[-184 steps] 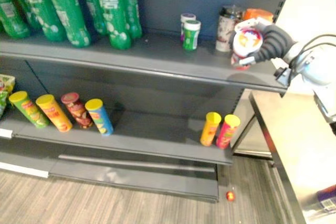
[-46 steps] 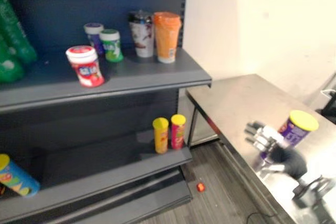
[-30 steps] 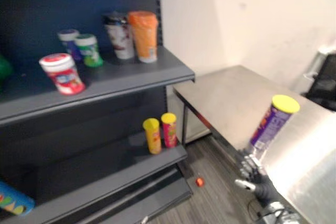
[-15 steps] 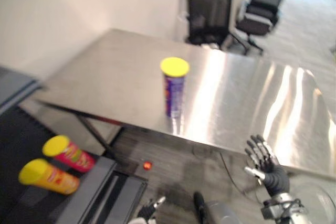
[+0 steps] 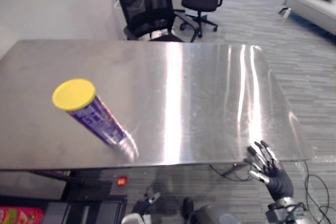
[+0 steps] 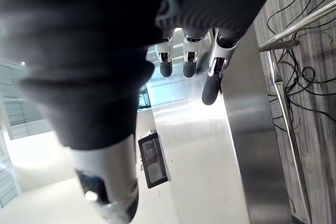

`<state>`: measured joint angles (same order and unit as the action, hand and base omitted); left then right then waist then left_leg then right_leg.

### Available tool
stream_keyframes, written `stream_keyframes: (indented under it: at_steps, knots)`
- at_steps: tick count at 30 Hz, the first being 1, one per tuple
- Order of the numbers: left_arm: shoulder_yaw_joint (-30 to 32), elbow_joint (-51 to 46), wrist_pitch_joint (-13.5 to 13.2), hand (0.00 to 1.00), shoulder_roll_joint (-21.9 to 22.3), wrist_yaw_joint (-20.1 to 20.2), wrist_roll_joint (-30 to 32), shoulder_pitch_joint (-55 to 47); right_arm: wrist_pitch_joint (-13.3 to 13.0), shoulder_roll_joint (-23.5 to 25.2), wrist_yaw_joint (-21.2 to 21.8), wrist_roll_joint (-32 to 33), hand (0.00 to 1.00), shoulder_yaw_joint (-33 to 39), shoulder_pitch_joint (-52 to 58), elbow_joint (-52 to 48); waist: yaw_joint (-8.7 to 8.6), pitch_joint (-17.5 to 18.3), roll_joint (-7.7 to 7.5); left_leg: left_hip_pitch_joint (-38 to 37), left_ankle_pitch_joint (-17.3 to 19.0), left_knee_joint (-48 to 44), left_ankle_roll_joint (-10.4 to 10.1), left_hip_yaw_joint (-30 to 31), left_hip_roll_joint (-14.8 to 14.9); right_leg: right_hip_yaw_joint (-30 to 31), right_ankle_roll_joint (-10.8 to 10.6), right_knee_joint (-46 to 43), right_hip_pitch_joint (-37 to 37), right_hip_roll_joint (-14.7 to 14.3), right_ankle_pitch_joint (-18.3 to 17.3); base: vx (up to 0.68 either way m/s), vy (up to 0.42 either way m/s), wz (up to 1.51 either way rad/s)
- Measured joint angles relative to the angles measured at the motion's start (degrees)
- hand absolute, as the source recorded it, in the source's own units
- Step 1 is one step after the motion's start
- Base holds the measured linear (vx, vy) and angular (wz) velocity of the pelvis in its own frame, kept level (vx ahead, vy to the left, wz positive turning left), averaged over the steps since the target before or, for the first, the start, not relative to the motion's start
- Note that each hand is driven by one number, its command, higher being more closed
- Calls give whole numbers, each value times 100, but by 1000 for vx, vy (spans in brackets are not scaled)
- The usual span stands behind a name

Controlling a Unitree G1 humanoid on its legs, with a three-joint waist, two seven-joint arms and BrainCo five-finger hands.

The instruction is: Put the gum and the chips on the shelf.

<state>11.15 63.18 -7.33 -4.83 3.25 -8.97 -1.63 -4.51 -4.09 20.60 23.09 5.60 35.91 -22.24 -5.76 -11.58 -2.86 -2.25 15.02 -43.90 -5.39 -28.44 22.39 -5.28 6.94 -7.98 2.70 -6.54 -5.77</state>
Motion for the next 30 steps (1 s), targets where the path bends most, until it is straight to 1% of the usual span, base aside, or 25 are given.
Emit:
stream_keyframes:
  at_steps: [1,3,4,5,6,7,8,9,10,11,13,14,17,19,21,22,24,25,27,29,30]
  knots:
    - [8,-106,-20,0,-68,-60,-80,-170,-1,-46,6,-4,0,-20,13,-1,60,14,-24,74,129,621,45,302,-231,135,-2,31,-121,17,1,66,106,-58]
    - [14,-113,-21,0,-105,-78,-229,-308,-6,-43,0,-3,0,15,9,-14,64,40,-29,245,120,1332,62,424,-378,163,-37,102,-209,70,-8,80,146,-15]
    - [58,-178,-30,0,-85,-102,-419,-350,-30,-54,-13,2,0,104,-29,-46,130,51,-19,457,-28,2039,68,588,-583,160,-171,88,-193,153,-55,71,160,8]
    - [53,-180,-29,0,-83,-116,-446,-365,-71,-90,-20,4,0,152,-103,-72,143,87,46,533,-339,2431,74,702,-725,146,-266,80,-195,180,-73,75,208,8]
    - [68,-190,-31,0,-61,-126,-473,-392,-92,-141,-39,11,0,170,-148,-114,153,99,81,565,-578,2625,36,744,-769,143,-338,69,-199,184,-77,93,186,7]
    - [125,-214,-28,0,-24,-152,-509,-479,-99,-163,-71,136,0,215,-311,-283,167,207,18,442,-615,2847,26,712,-922,156,-484,136,-250,321,-57,113,189,10]
    - [139,-210,-24,0,-19,-167,-527,-488,-118,-154,-76,210,0,274,-341,-422,159,230,-2,377,-659,3000,61,713,-1010,133,-531,190,-319,388,-10,162,188,23]
    - [173,-213,-13,0,-4,-177,-532,-529,-207,-165,-72,275,0,407,-359,-701,154,315,-45,262,-764,3321,125,717,-1203,105,-605,278,-393,516,32,137,152,24]
    - [181,-218,-14,0,-2,-175,-533,-547,-226,-163,-67,281,0,484,-380,-820,158,353,-64,186,-838,3475,159,714,-1301,99,-642,315,-413,576,42,176,225,27]
    - [210,-218,-11,0,6,-167,-529,-587,-256,-174,-56,281,0,692,-499,-1029,174,434,-102,19,-993,3888,232,713,-1506,78,-704,409,-458,699,67,127,181,17]
    - [223,-218,-6,0,6,-124,-530,-619,-319,-199,-46,271,0,875,-719,-1095,180,481,-135,-93,-1121,4259,284,749,-1686,32,-777,548,-533,803,100,85,181,21]
    - [219,-218,-3,0,11,-63,-529,-654,-320,-271,-40,271,0,953,-872,-1092,175,564,-135,-98,-1180,4422,337,806,-1776,-17,-830,635,-533,858,130,50,144,25]
    - [210,-219,1,0,14,-31,-530,-672,-326,-568,-39,273,0,1007,-1130,-1054,194,614,-133,-103,-1258,4631,413,931,-1915,-127,-891,722,-549,951,153,49,106,28]
    - [210,-216,4,0,11,4,-529,-677,-335,-964,-38,260,0,988,-1462,-949,230,639,-119,-96,-1337,4840,456,1095,-2018,-230,-922,783,-542,1014,172,37,91,32]
    - [215,-231,-1,0,-27,58,-529,-675,-350,-1378,-36,197,0,898,-1868,-598,302,663,-107,-64,-1428,4956,505,1260,-2097,-346,-932,786,-510,1067,176,40,77,38]
    - [212,-232,0,0,-34,62,-527,-675,-351,-1431,-37,192,0,864,-1929,-545,308,665,-104,-56,-1431,4954,506,1286,-2103,-369,-942,785,-512,1072,171,33,49,41]
    - [211,-227,7,0,-39,93,-523,-675,-355,-1778,-45,149,0,525,-2332,-136,355,702,-79,0,-1449,4934,526,1393,-2151,-458,-985,784,-505,1120,146,24,34,29]
    - [211,-229,7,0,-39,104,-509,-671,-359,-1901,-47,118,0,335,-2506,70,427,710,-47,18,-1459,4934,539,1458,-2175,-518,-1000,783,-511,1139,137,21,27,27]
    - [211,-227,9,0,-49,113,-434,-672,-356,-1998,-51,3,0,114,-2711,341,467,728,-6,45,-1475,4934,558,1546,-2198,-600,-1023,781,-527,1159,121,5,13,30]
    - [203,-216,38,0,-47,135,-373,-704,-351,-2111,-69,-65,0,-157,-3066,733,486,753,95,127,-1520,4934,589,1721,-2243,-753,-1033,783,-522,1198,115,2,21,36]
    - [202,-216,38,0,-48,141,-372,-716,-343,-2150,-71,-67,0,-233,-3171,829,498,743,117,130,-1523,4934,594,1734,-2250,-759,-1033,783,-522,1203,115,-3,28,24]
